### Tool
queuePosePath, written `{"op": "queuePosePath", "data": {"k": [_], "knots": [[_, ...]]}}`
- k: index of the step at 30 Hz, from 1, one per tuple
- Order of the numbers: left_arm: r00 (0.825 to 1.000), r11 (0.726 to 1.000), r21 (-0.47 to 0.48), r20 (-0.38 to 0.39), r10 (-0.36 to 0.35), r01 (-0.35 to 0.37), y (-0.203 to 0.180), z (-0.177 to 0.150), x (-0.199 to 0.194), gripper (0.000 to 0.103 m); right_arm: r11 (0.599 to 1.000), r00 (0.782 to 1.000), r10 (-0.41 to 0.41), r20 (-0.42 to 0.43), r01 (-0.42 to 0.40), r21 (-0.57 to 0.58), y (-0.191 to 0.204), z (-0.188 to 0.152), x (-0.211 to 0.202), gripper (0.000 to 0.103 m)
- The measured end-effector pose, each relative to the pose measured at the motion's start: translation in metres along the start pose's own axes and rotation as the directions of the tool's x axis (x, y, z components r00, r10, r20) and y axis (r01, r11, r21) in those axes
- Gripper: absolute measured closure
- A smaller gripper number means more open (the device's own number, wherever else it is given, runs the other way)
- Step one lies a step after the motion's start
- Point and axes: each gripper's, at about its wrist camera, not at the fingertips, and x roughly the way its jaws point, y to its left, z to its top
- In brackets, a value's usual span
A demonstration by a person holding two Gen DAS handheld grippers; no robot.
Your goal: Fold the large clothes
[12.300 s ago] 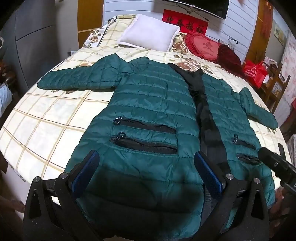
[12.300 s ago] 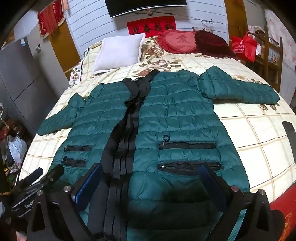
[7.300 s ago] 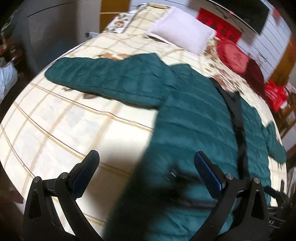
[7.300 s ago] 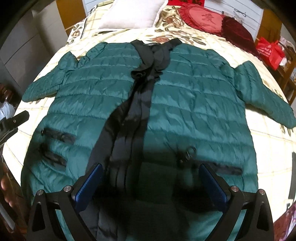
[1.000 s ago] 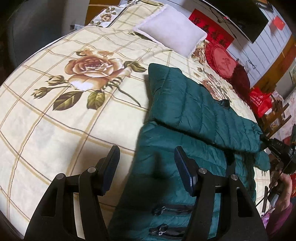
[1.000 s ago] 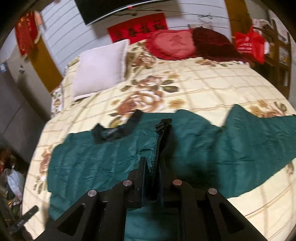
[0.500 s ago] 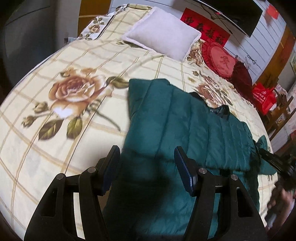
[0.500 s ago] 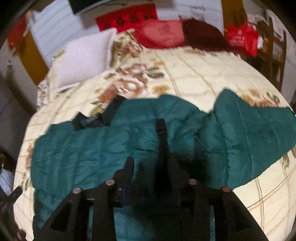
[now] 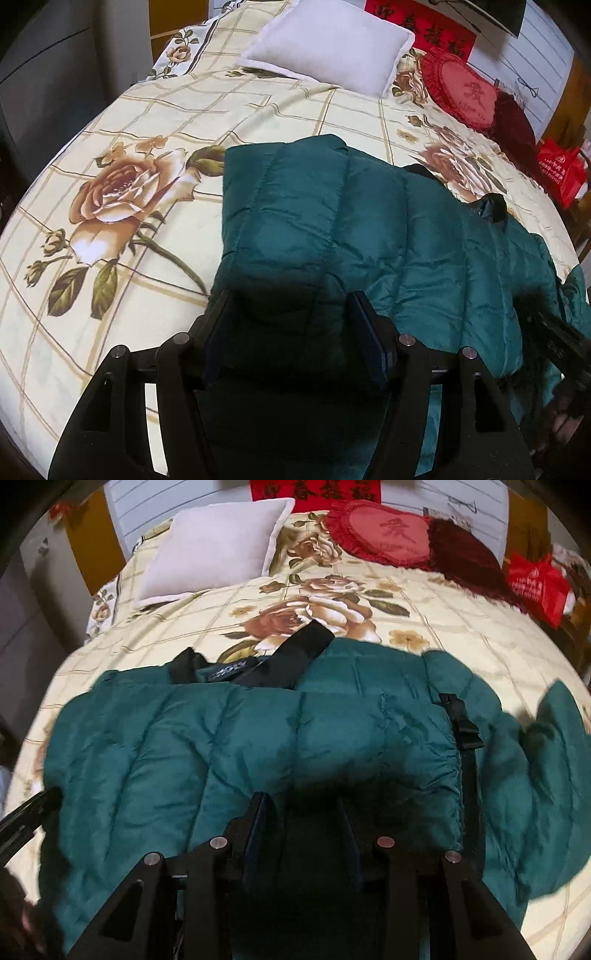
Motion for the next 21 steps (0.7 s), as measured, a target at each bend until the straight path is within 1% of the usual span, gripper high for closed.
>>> {"op": "queuePosePath", "data": {"k": [2,4,7,9,11,13,14,16,17,20,21], "knots": [[1.000,1.000,-0.008,0.002,-0.002,0.002,0.001,-0.001,0.002,0.039,1.000,1.000,-0.010,-0.008,0.010,-0.016,0.002,0.006,0.001,0.066],[1.000,1.000,-0.009,0.003,-0.002,0.002,0.000,-0.002,0.002,0.039,1.000,1.000,0.001,-0.018,-0.001,-0.023,0.000,0.008,-0.007,0.066],[1.000,1.000,-0.008,0.007,-0.005,0.005,0.001,-0.002,0.003,0.038,0.999,0.999,0.049,0.022,-0.048,-0.013,-0.009,0.002,-0.035,0.066],[1.000,1.000,-0.009,0.011,-0.007,0.007,0.001,-0.003,0.004,0.037,0.999,0.999,0.042,0.033,-0.041,-0.020,-0.015,-0.005,-0.046,0.066],[1.000,1.000,-0.009,0.014,-0.007,0.007,0.001,-0.004,0.004,0.036,1.000,1.000,0.010,0.026,-0.010,-0.006,-0.025,-0.012,-0.047,0.066],[1.000,1.000,-0.010,0.019,-0.007,0.007,0.000,-0.004,0.005,0.035,1.000,1.000,0.000,0.014,0.000,0.016,-0.037,-0.017,-0.039,0.066],[1.000,1.000,-0.009,0.022,-0.006,0.006,0.000,-0.005,0.005,0.034,0.999,1.000,0.008,-0.009,-0.008,0.034,-0.043,-0.020,-0.032,0.066],[1.000,1.000,0.000,0.028,-0.001,0.001,-0.002,-0.005,0.006,0.033,0.996,0.998,0.050,-0.034,-0.048,0.069,-0.049,-0.025,-0.022,0.066],[1.000,1.000,0.003,0.031,0.002,-0.002,-0.003,-0.006,0.006,0.033,0.996,0.998,0.051,-0.024,-0.049,0.074,-0.049,-0.027,-0.023,0.066],[1.000,1.000,0.004,0.030,0.004,-0.004,-0.003,-0.006,0.003,0.032,0.999,0.998,0.029,-0.052,-0.027,0.046,-0.043,-0.026,-0.029,0.066],[1.000,1.000,-0.003,0.029,0.003,-0.003,-0.003,-0.006,0.001,0.032,0.998,0.999,0.033,-0.044,-0.030,0.050,-0.042,-0.025,-0.036,0.066]]}}
